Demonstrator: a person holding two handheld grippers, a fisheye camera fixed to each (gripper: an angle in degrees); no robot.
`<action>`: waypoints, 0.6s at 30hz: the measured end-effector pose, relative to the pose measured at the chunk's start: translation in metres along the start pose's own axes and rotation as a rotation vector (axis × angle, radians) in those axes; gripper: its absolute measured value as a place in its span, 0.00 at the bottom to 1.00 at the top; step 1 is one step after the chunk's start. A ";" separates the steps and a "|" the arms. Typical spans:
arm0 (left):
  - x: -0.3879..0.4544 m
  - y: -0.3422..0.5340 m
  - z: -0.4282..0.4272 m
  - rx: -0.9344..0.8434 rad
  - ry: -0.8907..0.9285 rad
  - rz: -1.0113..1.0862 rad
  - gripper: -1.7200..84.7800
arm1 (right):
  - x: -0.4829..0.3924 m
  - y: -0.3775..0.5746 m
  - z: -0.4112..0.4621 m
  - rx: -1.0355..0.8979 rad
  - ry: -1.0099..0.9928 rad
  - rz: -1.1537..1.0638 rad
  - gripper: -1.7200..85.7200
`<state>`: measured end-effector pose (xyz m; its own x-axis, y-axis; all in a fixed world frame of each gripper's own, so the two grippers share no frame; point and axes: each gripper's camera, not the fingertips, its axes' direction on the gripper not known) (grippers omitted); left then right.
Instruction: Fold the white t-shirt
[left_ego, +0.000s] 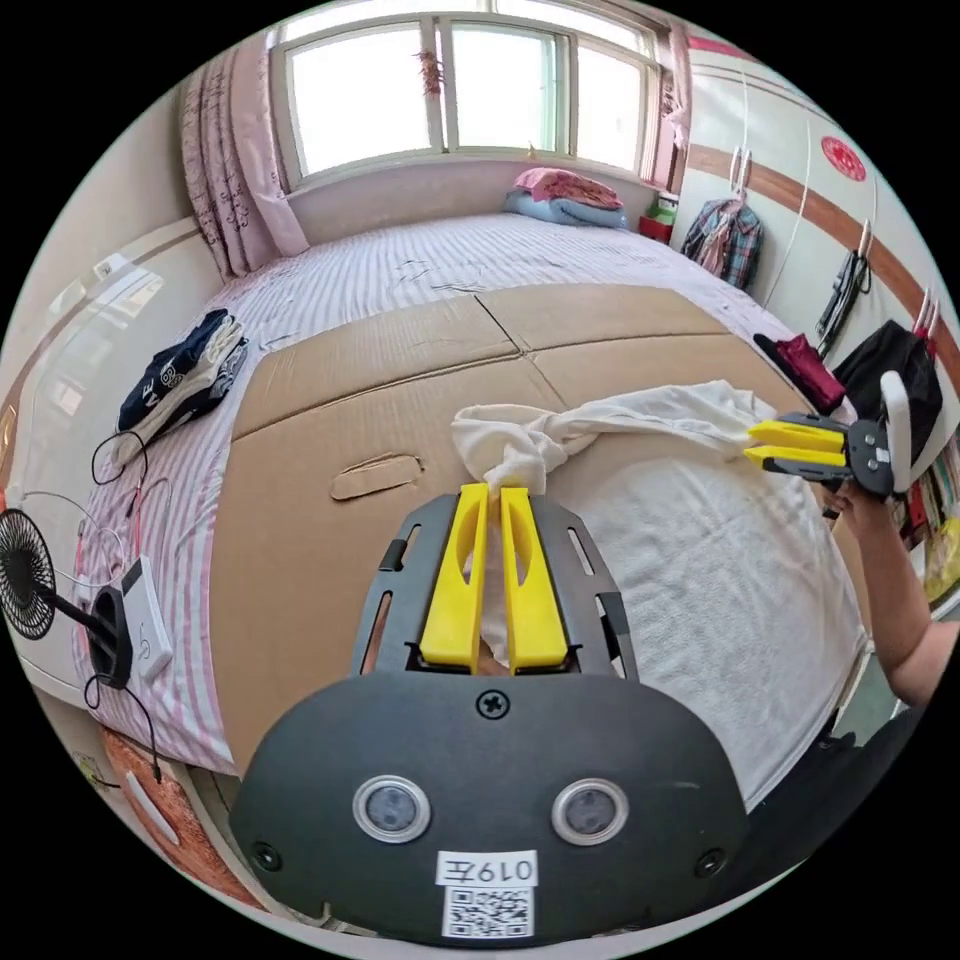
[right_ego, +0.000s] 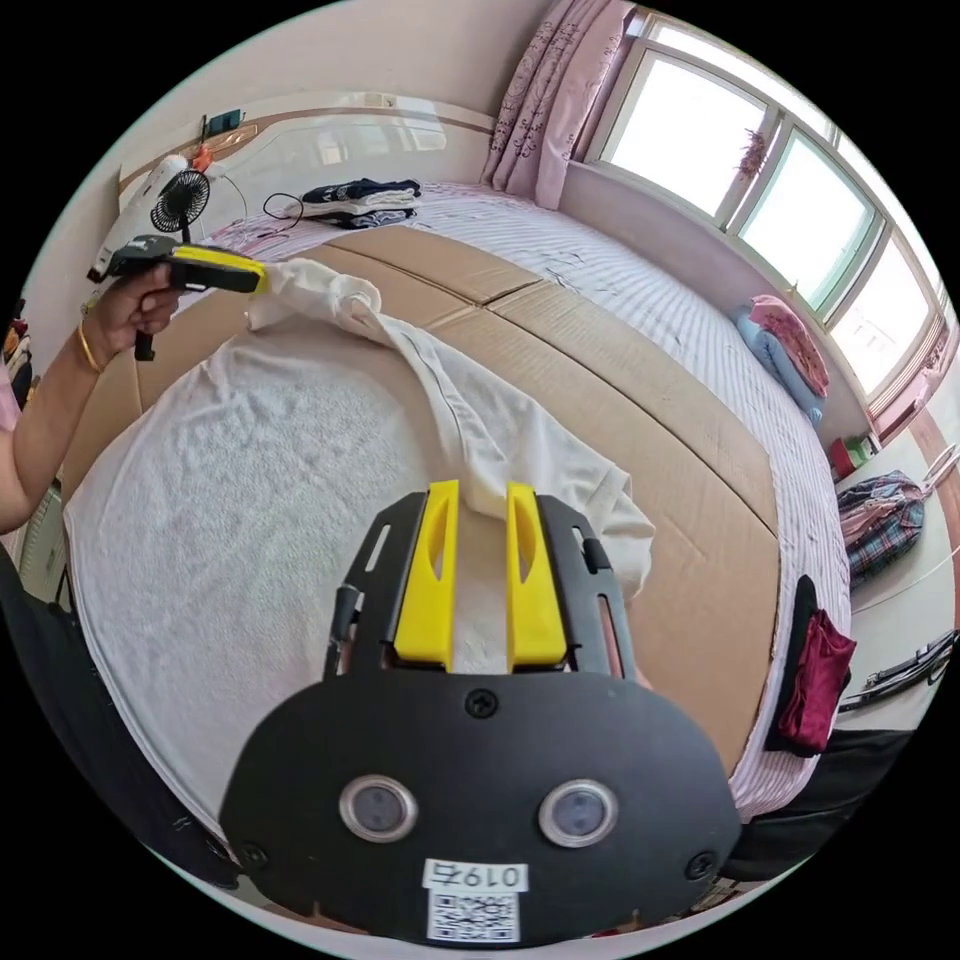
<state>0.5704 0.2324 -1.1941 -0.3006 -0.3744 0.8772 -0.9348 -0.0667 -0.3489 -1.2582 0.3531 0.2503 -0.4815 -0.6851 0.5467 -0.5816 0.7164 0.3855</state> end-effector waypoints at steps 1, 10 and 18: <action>-0.018 -0.005 -0.005 0.009 0.023 -0.037 0.03 | -0.001 -0.003 0.000 0.002 0.005 -0.015 0.11; -0.078 -0.048 -0.001 -0.005 0.129 -0.032 0.04 | -0.011 -0.044 0.007 -0.074 -0.019 -0.220 0.13; -0.090 -0.063 -0.004 -0.030 0.158 0.009 0.03 | 0.012 -0.105 -0.014 -0.070 -0.044 -0.181 0.03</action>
<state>0.6558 0.2738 -1.2493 -0.3333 -0.2245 0.9157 -0.9363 -0.0353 -0.3494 -1.1936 0.2715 0.2268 -0.4023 -0.8075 0.4315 -0.6150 0.5875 0.5260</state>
